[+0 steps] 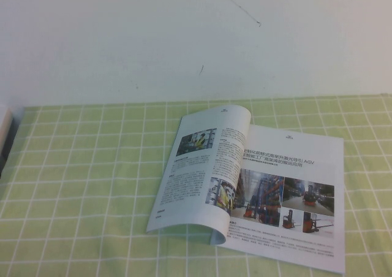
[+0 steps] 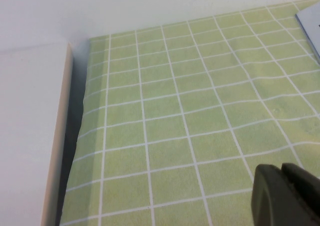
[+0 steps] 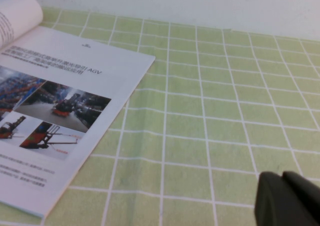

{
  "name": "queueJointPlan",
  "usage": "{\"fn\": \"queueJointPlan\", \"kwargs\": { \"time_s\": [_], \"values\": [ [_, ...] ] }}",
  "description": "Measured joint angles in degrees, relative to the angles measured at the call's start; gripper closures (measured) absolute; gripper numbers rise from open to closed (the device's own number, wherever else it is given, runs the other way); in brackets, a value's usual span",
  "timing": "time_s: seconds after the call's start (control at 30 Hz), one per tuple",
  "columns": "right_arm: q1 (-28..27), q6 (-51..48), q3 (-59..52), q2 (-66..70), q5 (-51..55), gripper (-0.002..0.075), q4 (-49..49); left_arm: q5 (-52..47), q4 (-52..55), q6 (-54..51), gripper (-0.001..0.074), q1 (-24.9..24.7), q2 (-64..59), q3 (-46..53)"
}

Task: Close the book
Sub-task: 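Close the open booklet and leave it lying on the table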

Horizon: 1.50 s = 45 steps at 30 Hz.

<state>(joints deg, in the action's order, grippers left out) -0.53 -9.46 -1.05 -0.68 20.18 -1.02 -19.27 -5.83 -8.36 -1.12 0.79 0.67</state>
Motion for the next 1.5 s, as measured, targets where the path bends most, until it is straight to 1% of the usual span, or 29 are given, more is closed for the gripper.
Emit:
{"fn": "queueJointPlan", "kwargs": {
  "time_s": [0.7, 0.9, 1.07, 1.17, 1.3, 1.5],
  "values": [
    [0.0, -0.1, 0.0, 0.0, 0.0, 0.0730, -0.3, 0.0, 0.0, 0.0, 0.0739, 0.0, 0.0, 0.0],
    [0.0, -5.2, 0.0, 0.0, 0.0, 0.0730, 2.8, 0.0, 0.1, 0.0, 0.0739, 0.0, 0.0, 0.0],
    [0.0, -6.0, 0.0, 0.0, 0.0, 0.0730, 3.5, 0.3, 0.7, 0.0, 0.0739, 0.0, 0.0, 0.0],
    [0.0, -6.1, 0.0, 0.0, -0.7, 0.0730, 4.0, 3.0, 0.7, 0.0, 0.0739, 0.0, 0.0, 0.5],
    [0.0, -6.1, -0.6, 0.0, -7.7, 0.0730, 3.9, 9.9, -0.4, 0.0, 0.0739, 0.0, 0.0, 0.6],
    [0.0, -4.0, -0.6, 0.0, -28.8, 0.0730, 1.8, 24.5, -1.0, 0.0, 0.0739, 0.0, 0.0, 0.6]
  ]
}}
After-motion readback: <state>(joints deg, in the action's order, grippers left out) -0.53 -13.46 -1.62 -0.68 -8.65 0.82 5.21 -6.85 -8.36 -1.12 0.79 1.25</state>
